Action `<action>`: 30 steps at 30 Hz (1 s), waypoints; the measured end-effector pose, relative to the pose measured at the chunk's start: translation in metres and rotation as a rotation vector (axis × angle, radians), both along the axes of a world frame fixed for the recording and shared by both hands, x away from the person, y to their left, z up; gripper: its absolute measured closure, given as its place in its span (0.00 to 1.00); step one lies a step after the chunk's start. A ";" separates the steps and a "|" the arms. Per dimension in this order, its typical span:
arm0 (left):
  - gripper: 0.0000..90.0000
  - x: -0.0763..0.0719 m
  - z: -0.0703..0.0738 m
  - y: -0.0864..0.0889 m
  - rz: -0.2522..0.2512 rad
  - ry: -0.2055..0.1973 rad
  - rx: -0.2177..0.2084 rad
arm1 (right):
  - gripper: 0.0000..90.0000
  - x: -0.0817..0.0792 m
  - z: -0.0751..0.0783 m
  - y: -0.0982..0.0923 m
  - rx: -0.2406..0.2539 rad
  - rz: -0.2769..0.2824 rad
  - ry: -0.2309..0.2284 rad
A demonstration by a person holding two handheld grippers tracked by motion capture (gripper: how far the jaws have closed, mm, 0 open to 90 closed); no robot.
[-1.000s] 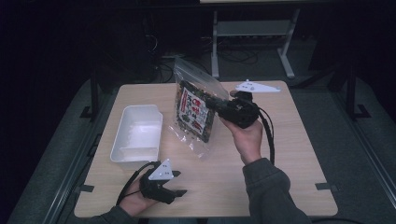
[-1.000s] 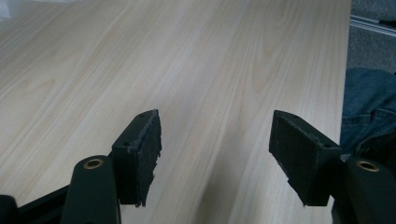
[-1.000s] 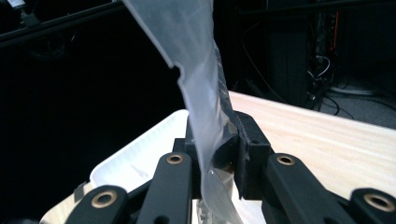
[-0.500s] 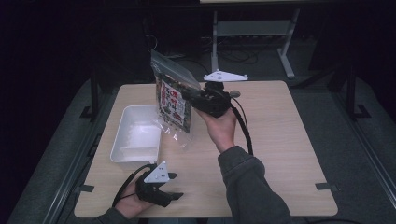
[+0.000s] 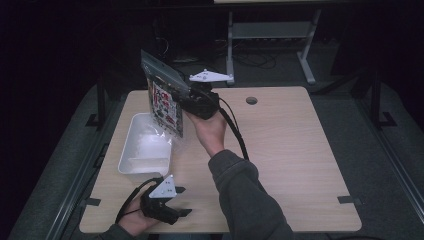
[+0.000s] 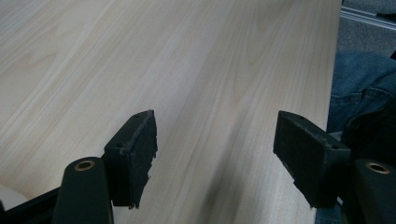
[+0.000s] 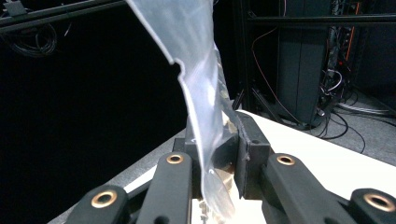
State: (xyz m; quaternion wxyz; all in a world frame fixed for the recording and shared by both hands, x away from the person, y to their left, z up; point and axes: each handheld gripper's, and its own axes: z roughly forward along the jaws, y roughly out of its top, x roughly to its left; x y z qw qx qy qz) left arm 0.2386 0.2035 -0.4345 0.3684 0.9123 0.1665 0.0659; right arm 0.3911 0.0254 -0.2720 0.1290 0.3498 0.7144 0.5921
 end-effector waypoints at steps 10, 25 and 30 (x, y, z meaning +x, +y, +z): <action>0.32 0.001 -0.001 0.003 -0.002 0.007 -0.002 | 0.86 0.011 -0.008 0.033 -0.008 -0.021 0.009; 0.32 0.002 -0.001 0.004 -0.009 0.007 -0.005 | 0.86 0.018 -0.024 0.075 -0.066 -0.054 0.015; 0.32 0.002 -0.001 0.003 -0.013 0.003 -0.002 | 0.86 0.019 -0.034 0.085 -0.087 -0.062 0.026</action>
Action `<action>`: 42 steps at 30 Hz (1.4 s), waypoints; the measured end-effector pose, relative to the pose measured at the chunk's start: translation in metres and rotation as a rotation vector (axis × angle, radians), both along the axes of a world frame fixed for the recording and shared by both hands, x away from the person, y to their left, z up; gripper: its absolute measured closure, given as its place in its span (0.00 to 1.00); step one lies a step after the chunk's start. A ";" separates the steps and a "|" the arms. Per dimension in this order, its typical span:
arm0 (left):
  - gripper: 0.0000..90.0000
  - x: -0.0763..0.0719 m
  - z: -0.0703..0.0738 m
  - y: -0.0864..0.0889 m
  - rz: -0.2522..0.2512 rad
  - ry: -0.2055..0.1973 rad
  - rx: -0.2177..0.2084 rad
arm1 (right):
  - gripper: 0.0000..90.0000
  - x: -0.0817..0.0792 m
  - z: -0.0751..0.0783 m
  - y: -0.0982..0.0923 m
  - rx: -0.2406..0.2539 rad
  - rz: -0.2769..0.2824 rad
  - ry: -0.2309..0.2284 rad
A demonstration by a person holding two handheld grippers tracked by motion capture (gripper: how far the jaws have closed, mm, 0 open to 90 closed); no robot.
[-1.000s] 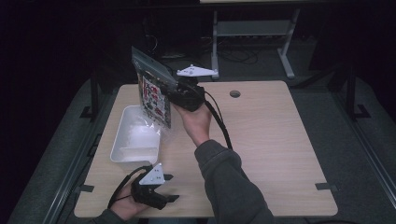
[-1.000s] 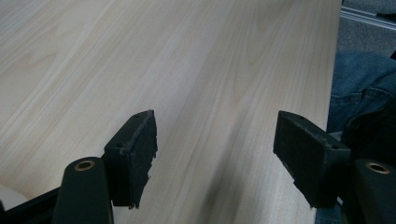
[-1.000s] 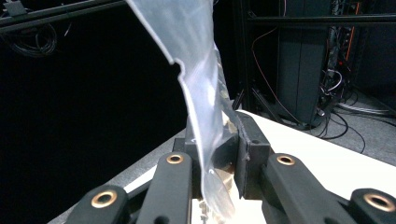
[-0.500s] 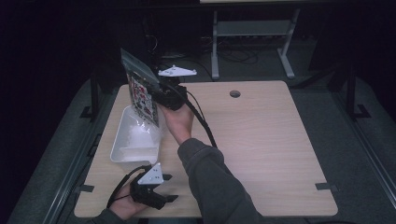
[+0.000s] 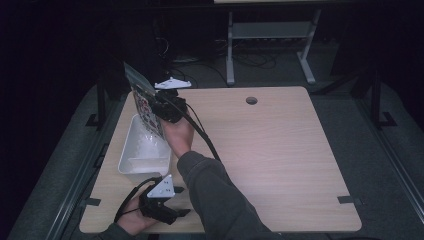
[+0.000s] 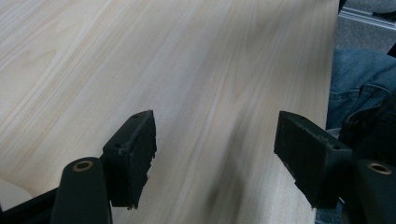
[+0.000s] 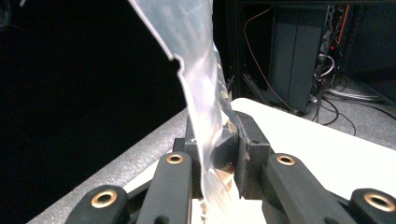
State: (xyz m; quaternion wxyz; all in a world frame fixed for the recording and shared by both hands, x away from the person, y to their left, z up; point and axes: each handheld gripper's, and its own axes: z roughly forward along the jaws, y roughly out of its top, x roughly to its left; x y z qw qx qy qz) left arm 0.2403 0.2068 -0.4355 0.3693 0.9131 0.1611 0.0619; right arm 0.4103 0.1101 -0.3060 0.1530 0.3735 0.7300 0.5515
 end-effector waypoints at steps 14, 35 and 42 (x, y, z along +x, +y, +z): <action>0.32 -0.001 0.000 -0.001 -0.008 -0.008 -0.001 | 0.79 -0.002 -0.026 0.007 -0.036 0.007 0.020; 0.32 -0.001 -0.001 -0.002 -0.008 -0.005 0.004 | 0.81 -0.008 -0.035 -0.001 -0.155 -0.037 0.014; 0.32 -0.001 0.000 -0.001 -0.008 -0.005 0.005 | 0.81 -0.012 -0.036 0.000 -0.163 -0.068 0.014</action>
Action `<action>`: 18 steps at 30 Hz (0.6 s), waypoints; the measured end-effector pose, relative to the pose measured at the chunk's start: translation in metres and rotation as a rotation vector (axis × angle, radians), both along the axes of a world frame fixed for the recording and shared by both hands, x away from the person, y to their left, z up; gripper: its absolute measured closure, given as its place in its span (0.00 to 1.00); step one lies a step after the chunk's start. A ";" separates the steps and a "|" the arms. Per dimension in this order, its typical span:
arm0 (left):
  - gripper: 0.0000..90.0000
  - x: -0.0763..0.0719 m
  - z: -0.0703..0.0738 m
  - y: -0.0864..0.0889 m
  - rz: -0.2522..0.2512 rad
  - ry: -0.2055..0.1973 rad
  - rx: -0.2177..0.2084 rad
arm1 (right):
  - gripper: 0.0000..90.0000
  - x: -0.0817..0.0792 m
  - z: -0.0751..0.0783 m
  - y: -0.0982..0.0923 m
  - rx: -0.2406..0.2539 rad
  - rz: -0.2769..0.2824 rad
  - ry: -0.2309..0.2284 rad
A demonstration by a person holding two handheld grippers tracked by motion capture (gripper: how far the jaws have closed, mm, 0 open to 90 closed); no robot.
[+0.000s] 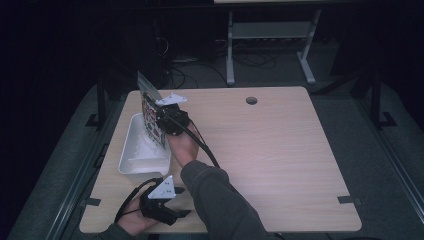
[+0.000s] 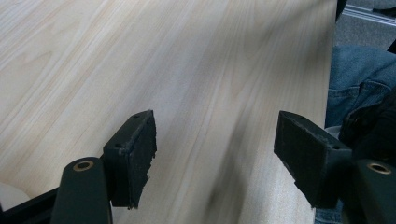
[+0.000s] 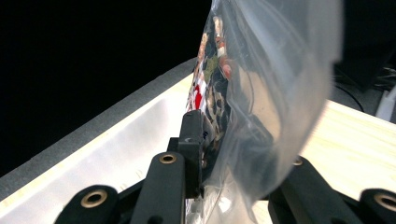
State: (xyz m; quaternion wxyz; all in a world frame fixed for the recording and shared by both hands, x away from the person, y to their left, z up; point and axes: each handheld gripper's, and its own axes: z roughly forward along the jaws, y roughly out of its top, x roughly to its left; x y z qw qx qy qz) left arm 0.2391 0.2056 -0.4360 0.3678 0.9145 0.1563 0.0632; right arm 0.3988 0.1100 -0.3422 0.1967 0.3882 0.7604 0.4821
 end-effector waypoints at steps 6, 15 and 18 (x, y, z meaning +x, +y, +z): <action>0.32 0.000 0.000 0.001 0.002 -0.001 -0.001 | 0.81 -0.003 -0.002 -0.001 0.002 -0.051 -0.005; 0.32 0.000 0.000 0.000 0.000 0.000 0.001 | 0.80 -0.004 -0.002 -0.004 0.017 -0.074 0.008; 0.32 0.000 0.000 0.000 -0.001 0.000 0.001 | 0.79 -0.003 -0.002 -0.004 0.018 -0.051 0.006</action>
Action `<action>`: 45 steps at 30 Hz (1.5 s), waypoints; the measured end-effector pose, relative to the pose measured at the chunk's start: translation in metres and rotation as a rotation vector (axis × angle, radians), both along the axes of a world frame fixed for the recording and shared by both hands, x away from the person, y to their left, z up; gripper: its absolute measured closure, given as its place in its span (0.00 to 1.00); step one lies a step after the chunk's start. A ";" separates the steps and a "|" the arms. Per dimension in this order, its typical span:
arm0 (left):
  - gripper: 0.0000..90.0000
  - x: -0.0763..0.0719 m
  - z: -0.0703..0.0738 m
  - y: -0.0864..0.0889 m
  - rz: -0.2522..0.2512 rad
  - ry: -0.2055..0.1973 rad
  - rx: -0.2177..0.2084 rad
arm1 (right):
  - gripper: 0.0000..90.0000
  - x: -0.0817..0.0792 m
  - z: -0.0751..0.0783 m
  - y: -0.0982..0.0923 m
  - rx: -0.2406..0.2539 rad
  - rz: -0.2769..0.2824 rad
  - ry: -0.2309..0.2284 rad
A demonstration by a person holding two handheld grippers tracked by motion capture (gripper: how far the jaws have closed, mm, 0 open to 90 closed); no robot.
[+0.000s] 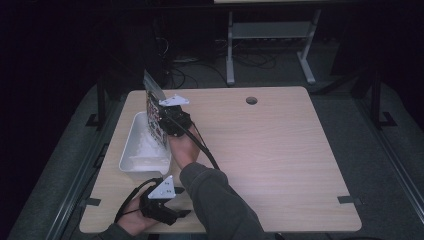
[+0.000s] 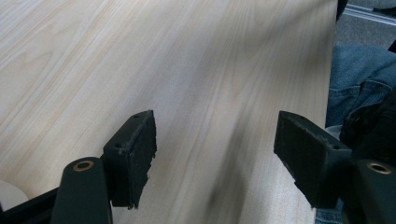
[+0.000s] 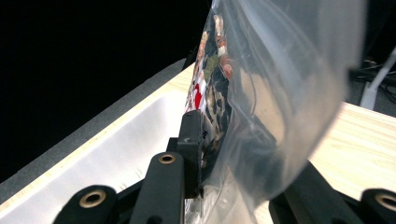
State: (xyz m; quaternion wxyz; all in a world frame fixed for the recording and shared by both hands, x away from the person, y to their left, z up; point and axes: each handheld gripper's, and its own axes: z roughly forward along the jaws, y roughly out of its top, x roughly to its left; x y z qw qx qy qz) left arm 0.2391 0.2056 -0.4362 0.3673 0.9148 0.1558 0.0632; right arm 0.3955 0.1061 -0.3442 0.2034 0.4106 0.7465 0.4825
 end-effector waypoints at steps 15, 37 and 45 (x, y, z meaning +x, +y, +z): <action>0.32 0.001 0.000 0.000 -0.002 -0.004 0.002 | 0.46 0.007 -0.006 -0.021 0.106 0.133 0.066; 0.32 0.002 -0.001 -0.001 0.005 -0.013 0.006 | 0.39 -0.013 -0.001 -0.068 0.171 0.258 0.089; 0.32 0.003 -0.001 0.000 0.012 -0.011 0.006 | 0.37 -0.020 -0.006 -0.092 0.184 0.283 0.111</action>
